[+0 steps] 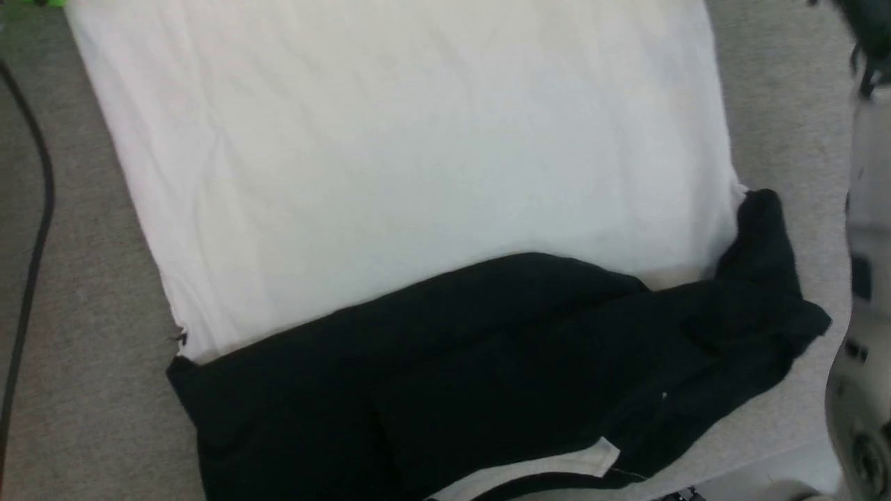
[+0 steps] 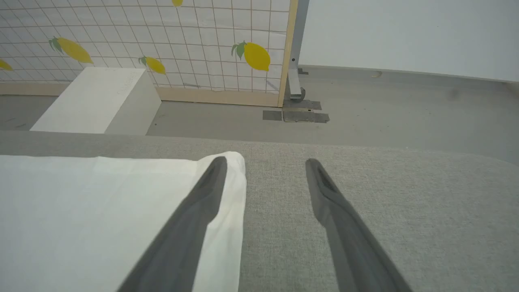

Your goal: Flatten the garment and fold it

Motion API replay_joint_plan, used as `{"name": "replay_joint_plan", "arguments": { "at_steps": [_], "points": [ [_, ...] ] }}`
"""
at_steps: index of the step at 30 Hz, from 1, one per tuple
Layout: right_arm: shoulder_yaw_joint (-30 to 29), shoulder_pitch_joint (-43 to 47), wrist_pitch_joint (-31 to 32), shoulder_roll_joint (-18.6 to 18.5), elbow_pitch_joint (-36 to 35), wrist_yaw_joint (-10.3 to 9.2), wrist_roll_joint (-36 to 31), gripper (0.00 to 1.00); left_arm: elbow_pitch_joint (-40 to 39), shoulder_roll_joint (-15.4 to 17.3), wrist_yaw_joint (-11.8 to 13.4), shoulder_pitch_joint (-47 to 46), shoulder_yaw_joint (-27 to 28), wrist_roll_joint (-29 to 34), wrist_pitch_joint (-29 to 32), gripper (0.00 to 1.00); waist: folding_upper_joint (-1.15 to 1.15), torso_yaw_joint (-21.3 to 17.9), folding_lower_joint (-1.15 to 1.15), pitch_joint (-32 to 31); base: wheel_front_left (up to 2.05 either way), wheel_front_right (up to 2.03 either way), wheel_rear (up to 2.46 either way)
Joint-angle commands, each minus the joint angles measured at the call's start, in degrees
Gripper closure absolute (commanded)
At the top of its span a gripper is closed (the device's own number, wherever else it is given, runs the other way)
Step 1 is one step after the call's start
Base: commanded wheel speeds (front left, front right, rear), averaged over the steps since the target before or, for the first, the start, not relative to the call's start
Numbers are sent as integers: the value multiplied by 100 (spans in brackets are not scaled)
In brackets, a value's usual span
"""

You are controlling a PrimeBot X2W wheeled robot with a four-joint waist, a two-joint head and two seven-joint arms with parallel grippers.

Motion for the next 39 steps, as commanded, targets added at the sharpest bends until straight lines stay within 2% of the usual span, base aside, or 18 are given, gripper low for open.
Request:
{"name": "replay_joint_plan", "arguments": {
  "at_steps": [1,5,9,19,20,21,22,24,27,30,34,39],
  "points": [
    [-77,-325,252,11,326,-9,-25,0,61,-95,-80,23,-92,-30,-83,100,0,262,0,129,0,0,0],
    [-389,-997,1005,-26,1137,-9,-417,0,29,-244,-283,-110,-243,-20,-381,100,0,562,0,246,0,0,0],
    [-744,-1450,1668,47,1583,-9,-871,0,-21,-367,-415,-230,-401,15,-638,100,0,819,0,366,0,0,0],
    [-1153,-1984,2560,151,1692,-9,-1637,0,-133,-576,-570,-485,-691,26,-1017,100,0,1178,0,645,0,0,0],
    [-1190,-2000,2675,166,1698,-9,-1714,7,-127,-585,-578,-505,-709,24,-1038,100,0,1194,0,664,0,0,0],
    [-1220,-2005,2763,179,1701,-9,-1768,24,-120,-589,-583,-518,-723,21,-1051,100,0,1204,0,674,0,0,0],
    [-1249,-2008,2857,194,1691,-9,-1837,68,-109,-591,-589,-533,-738,18,-1064,100,0,1213,0,686,0,0,0],
    [-1265,-1992,2999,209,1644,-9,-1964,100,-86,-585,-597,-561,-751,11,-1089,100,0,1213,0,707,0,0,0],
    [-1287,-1943,3058,230,1505,-9,-2039,100,-33,-537,-590,-588,-732,40,-1187,100,0,1197,0,710,0,0,0],
    [-1227,-1896,2836,214,1318,-9,-1983,100,-6,-452,-556,-657,-719,221,-1477,100,0,1167,0,694,0,0,0],
    [-1193,-1838,2183,147,1139,-9,-1879,100,64,-381,-462,-787,-679,529,-2125,100,0,1114,0,630,0,0,0],
    [-1115,-1816,1257,68,1169,-9,-1771,100,227,-349,-199,-985,-618,1002,-3192,100,0,1046,0,507,0,0,0]
  ]
}}
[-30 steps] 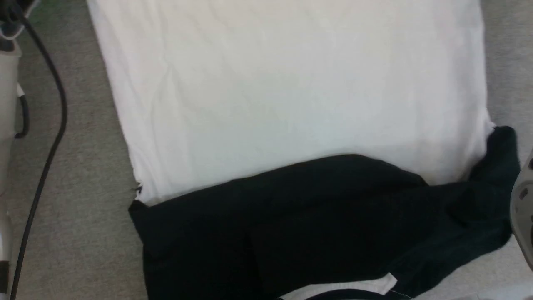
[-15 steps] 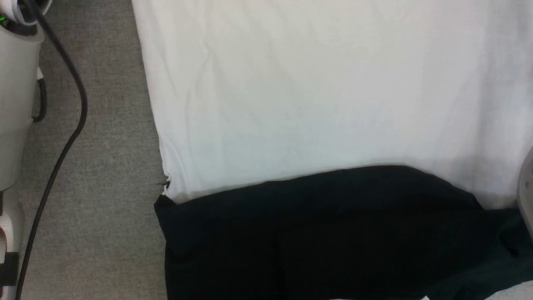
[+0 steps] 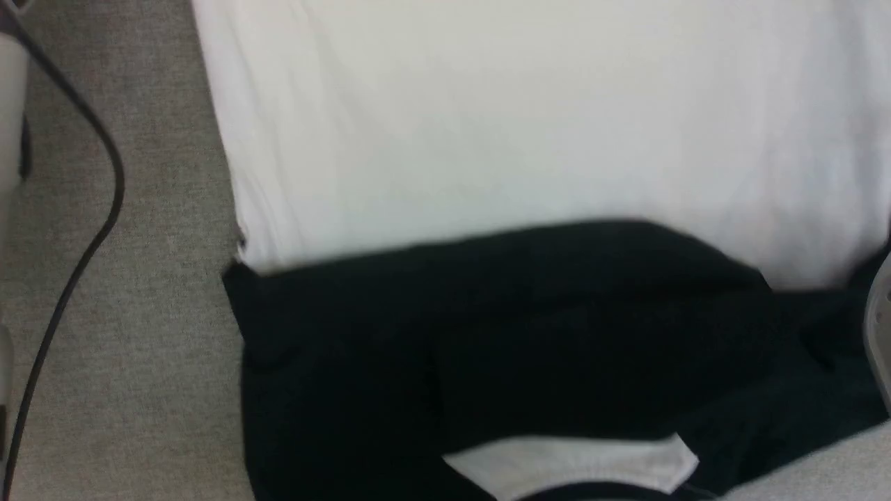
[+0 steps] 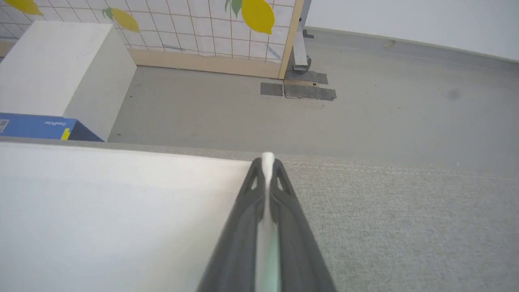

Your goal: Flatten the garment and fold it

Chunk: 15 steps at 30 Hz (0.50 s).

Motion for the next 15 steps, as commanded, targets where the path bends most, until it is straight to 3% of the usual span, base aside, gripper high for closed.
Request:
{"name": "replay_joint_plan", "arguments": {
  "at_steps": [1,4,8,15],
  "points": [
    [11,50,-235,-58,23,-10,62,100,84,76,144,-192,80,155,-303,100,0,-49,0,-82,0,0,0],
    [84,82,-660,-123,125,-10,126,100,274,56,278,-228,77,323,-772,100,0,-70,0,-207,0,0,0],
    [256,224,-1176,-201,229,-10,384,100,522,7,262,-136,11,361,-1209,100,0,-68,0,-469,0,0,0],
    [1101,1014,-2080,-562,-62,-10,963,100,567,-68,208,578,39,114,-2084,100,0,-10,0,-1216,0,0,0]
  ]
}}
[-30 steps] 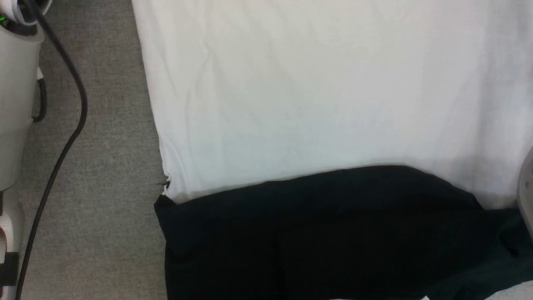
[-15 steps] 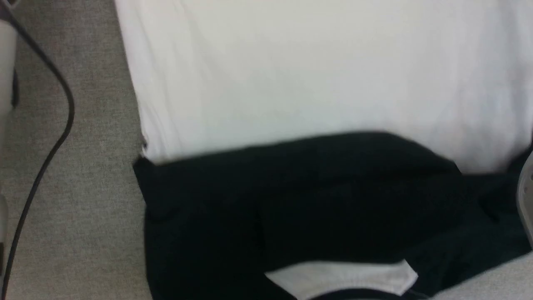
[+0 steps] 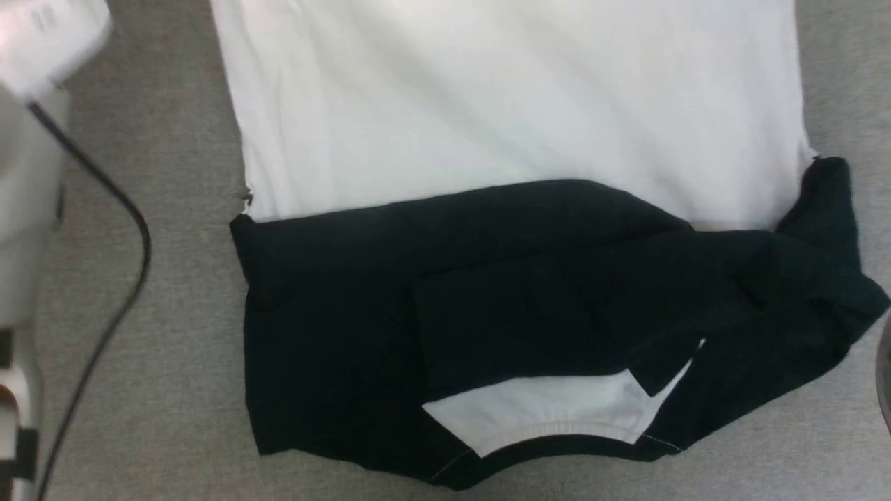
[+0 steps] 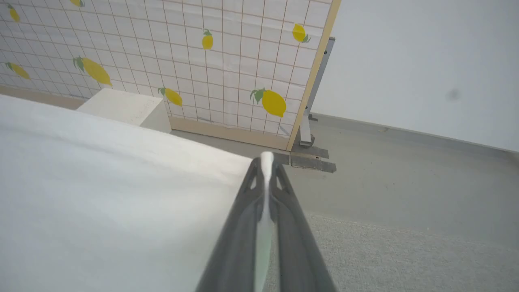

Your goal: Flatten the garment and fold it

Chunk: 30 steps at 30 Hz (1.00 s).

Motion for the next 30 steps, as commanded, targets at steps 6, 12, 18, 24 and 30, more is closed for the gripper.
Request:
{"name": "replay_joint_plan", "arguments": {
  "at_steps": [6,12,18,24,30],
  "points": [
    [494,1343,-458,-427,-750,-11,535,100,-504,-12,74,1337,16,-315,-499,100,0,181,0,-1233,0,0,0],
    [629,3020,-612,-747,-1909,-11,748,100,-1459,170,391,3059,104,-599,-768,100,0,222,0,-1971,0,0,0],
    [402,4588,-550,-828,-2826,-11,875,100,-2329,288,710,4755,62,-860,-810,100,0,308,0,-2450,0,0,0],
    [-95,5939,-348,-777,-3360,-11,808,100,-2587,298,697,5854,-212,-1154,-685,100,0,459,0,-2736,0,0,0],
    [-458,6912,-138,-537,-3578,-11,659,100,-2408,201,613,6526,-390,-1467,-737,100,0,501,0,-2917,0,0,0]
  ]
}}
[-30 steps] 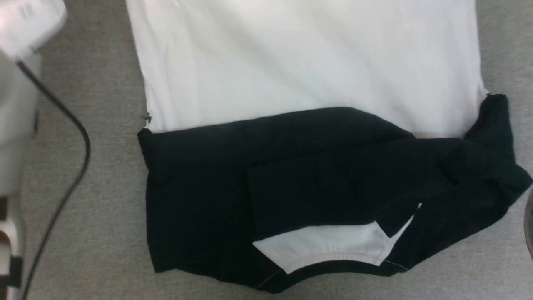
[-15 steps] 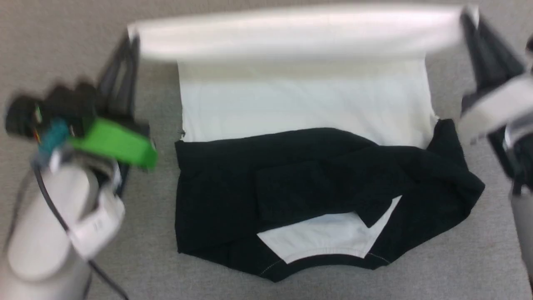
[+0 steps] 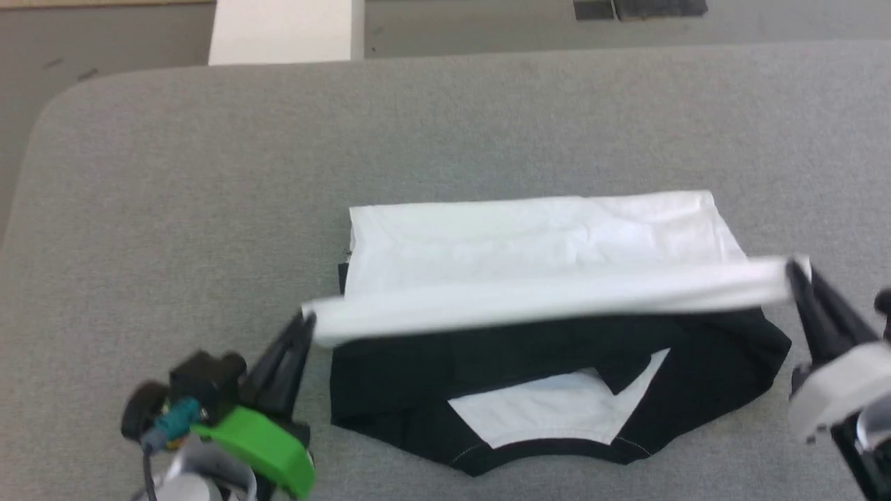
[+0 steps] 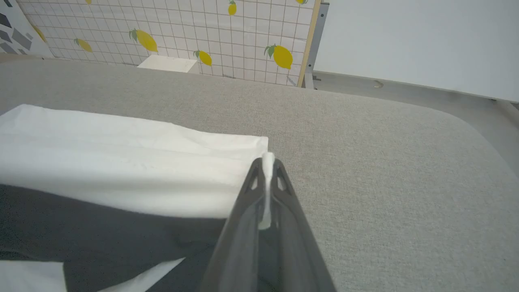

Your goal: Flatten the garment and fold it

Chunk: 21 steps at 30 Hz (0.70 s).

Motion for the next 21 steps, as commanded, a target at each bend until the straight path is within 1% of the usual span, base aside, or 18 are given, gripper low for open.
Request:
{"name": "replay_joint_plan", "arguments": {
  "at_steps": [1,5,9,16,20,21],
  "points": [
    [-81,195,56,69,-13,-12,-42,100,93,0,-52,161,-29,-80,-21,100,0,81,1,-147,0,0,0],
    [-163,609,256,256,58,-12,-88,100,324,-34,-188,408,-227,-183,31,100,0,63,1,-213,0,0,0],
    [-213,859,429,469,189,-12,-172,100,629,-84,-205,577,-339,-241,66,100,0,35,1,-259,0,0,0],
    [-286,1047,577,807,661,-12,-315,100,1111,-211,-340,623,-576,-282,146,100,0,44,1,-301,0,0,0],
    [-275,1039,617,932,931,-12,-315,100,1393,-372,-440,588,-634,-408,122,100,0,36,1,-310,0,0,0],
    [-261,1044,631,953,968,-12,-304,60,1464,-395,-467,591,-652,-447,152,100,0,31,1,-316,0,0,0]
  ]
}}
